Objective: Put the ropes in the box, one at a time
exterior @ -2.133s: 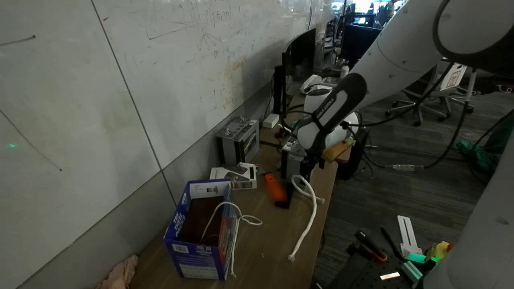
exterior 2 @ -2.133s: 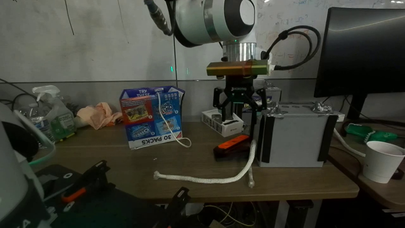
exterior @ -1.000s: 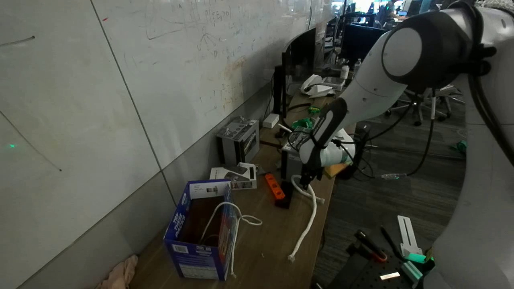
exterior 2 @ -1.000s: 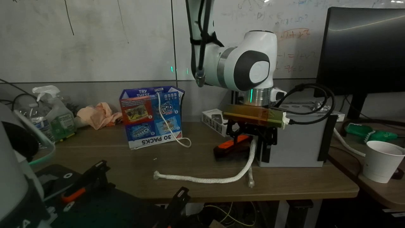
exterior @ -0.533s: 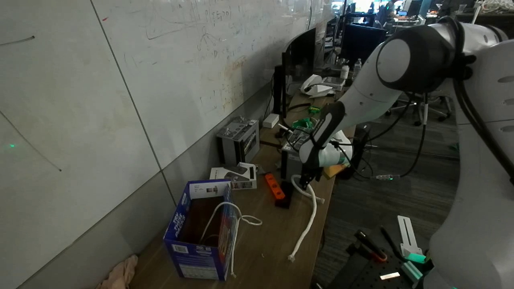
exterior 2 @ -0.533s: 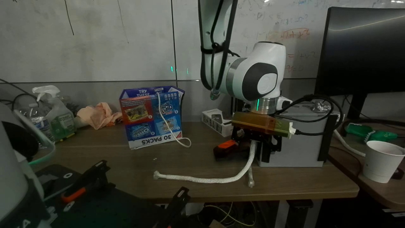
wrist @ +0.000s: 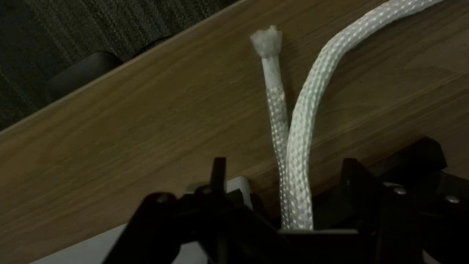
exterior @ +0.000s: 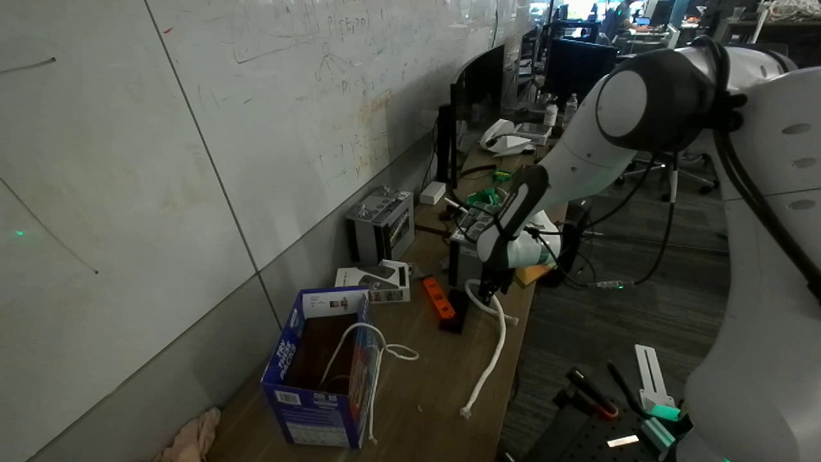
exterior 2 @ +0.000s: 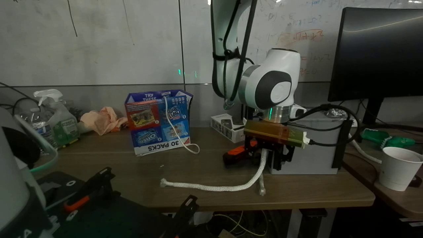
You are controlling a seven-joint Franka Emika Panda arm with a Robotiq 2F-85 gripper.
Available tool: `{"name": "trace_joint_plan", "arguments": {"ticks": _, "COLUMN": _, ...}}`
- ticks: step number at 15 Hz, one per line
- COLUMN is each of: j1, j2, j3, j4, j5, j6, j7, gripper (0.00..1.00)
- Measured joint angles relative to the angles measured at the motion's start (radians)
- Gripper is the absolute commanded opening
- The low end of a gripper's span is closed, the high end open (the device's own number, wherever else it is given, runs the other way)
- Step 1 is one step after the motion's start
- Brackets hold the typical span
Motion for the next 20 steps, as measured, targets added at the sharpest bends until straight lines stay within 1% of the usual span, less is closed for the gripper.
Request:
{"name": "trace_joint_plan", "arguments": {"ticks": 2, "j1": -0.001, "j2": 0.005, "j3": 0.000, "j4": 0.006, "j5": 0.000, "j6": 0.000, "j7": 0.000, "gripper": 0.36}}
{"name": "trace_joint_plan", "arguments": {"ticks": 5, "j1": -0.002, "j2": 0.014, "j3": 0.000, "j4": 0.013, "j5": 0.000, "j6": -0.001, "j7": 0.002, "gripper": 0.11}}
{"name": "trace_joint_plan", "arguments": {"ticks": 6, "j1": -0.002, "j2": 0.015, "j3": 0.000, "j4": 0.014, "j5": 0.000, "j6": -0.004, "j7": 0.005, "gripper": 0.05}}
{"name": "trace_joint_plan", "arguments": {"ticks": 7, "j1": -0.002, "j2": 0.016, "j3": 0.001, "j4": 0.017, "j5": 0.001, "j6": -0.011, "j7": 0.010, "gripper": 0.00}}
{"name": "trace_joint_plan", "arguments": {"ticks": 11, "j1": -0.005, "j2": 0.011, "j3": 0.005, "j4": 0.030, "j5": 0.020, "j6": -0.074, "j7": 0.033, "gripper": 0.03}}
{"name": "trace_joint_plan", "arguments": {"ticks": 14, "j1": -0.005, "j2": -0.023, "j3": 0.013, "j4": 0.026, "j5": 0.064, "j6": -0.128, "j7": 0.052, "gripper": 0.03}}
{"name": "trace_joint_plan", "arguments": {"ticks": 17, "j1": -0.002, "j2": -0.118, "j3": 0.026, "j4": -0.021, "j5": 0.132, "j6": -0.165, "j7": 0.066, "gripper": 0.03}}
{"name": "trace_joint_plan", "arguments": {"ticks": 20, "j1": 0.017, "j2": -0.269, "j3": 0.035, "j4": -0.108, "j5": 0.216, "j6": -0.194, "j7": 0.072, "gripper": 0.03}}
